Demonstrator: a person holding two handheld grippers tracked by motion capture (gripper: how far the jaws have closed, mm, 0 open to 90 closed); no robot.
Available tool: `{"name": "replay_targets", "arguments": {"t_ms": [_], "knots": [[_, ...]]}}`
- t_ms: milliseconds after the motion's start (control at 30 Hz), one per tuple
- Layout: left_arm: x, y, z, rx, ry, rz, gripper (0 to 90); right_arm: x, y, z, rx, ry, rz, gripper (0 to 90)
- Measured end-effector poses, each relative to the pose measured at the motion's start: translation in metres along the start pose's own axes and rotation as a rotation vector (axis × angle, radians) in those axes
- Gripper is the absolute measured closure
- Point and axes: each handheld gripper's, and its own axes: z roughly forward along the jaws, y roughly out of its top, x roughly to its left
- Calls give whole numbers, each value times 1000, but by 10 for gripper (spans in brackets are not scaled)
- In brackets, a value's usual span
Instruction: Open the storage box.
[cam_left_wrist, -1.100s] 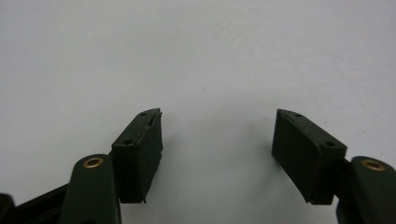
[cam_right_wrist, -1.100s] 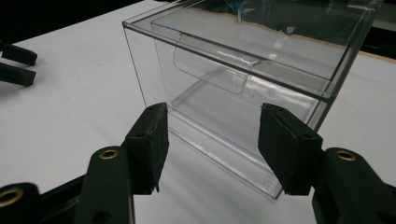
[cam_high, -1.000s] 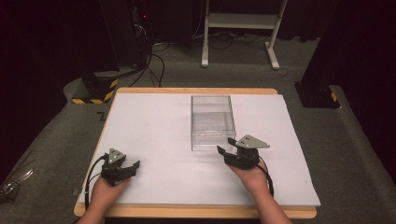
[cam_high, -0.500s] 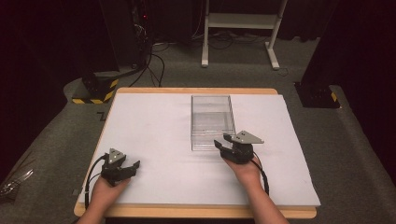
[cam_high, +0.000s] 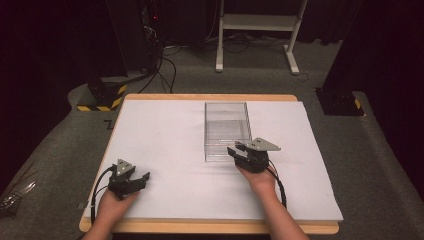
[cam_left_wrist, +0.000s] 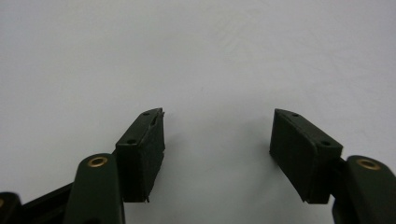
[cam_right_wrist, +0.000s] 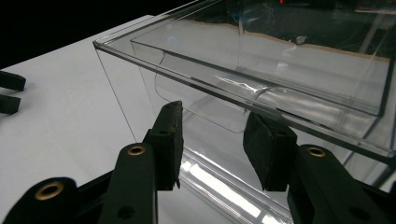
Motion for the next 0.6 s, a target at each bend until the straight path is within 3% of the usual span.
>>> {"name": "replay_targets", "arguments": {"t_ms": [600], "knots": [[0, 0, 0, 0, 1, 0, 356, -6, -2, 0, -6, 44, 0, 701]]}}
